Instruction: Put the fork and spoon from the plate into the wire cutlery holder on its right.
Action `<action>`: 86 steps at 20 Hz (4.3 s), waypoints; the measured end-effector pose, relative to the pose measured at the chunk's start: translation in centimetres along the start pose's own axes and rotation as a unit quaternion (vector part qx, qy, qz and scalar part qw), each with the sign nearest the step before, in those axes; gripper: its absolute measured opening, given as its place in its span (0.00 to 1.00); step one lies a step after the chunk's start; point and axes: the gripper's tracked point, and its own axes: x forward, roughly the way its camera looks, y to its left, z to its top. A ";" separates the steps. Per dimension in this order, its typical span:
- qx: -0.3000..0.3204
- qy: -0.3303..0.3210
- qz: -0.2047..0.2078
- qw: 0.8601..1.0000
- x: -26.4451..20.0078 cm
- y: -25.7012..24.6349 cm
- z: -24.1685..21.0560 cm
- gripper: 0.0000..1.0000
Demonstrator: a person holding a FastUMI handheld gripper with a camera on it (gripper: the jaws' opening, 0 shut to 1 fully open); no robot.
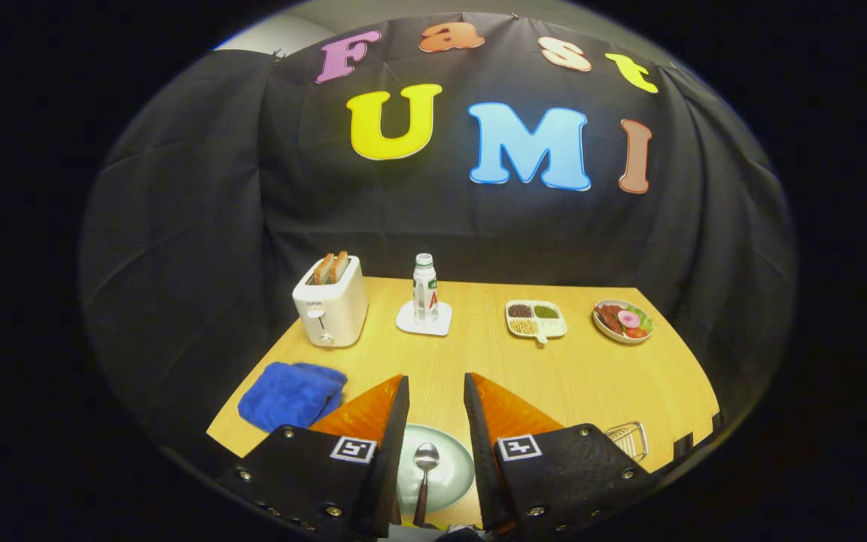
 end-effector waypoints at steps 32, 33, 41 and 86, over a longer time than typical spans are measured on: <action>-0.004 0.312 0.024 0.950 6.1 -0.6 -21.3 0.45; -0.006 0.318 0.024 0.948 5.8 -0.6 -21.6 0.45; -0.037 0.319 0.013 0.947 6.0 -2.0 -21.4 0.05; 0.074 0.186 -0.254 0.946 -3.1 -19.8 -9.7 0.05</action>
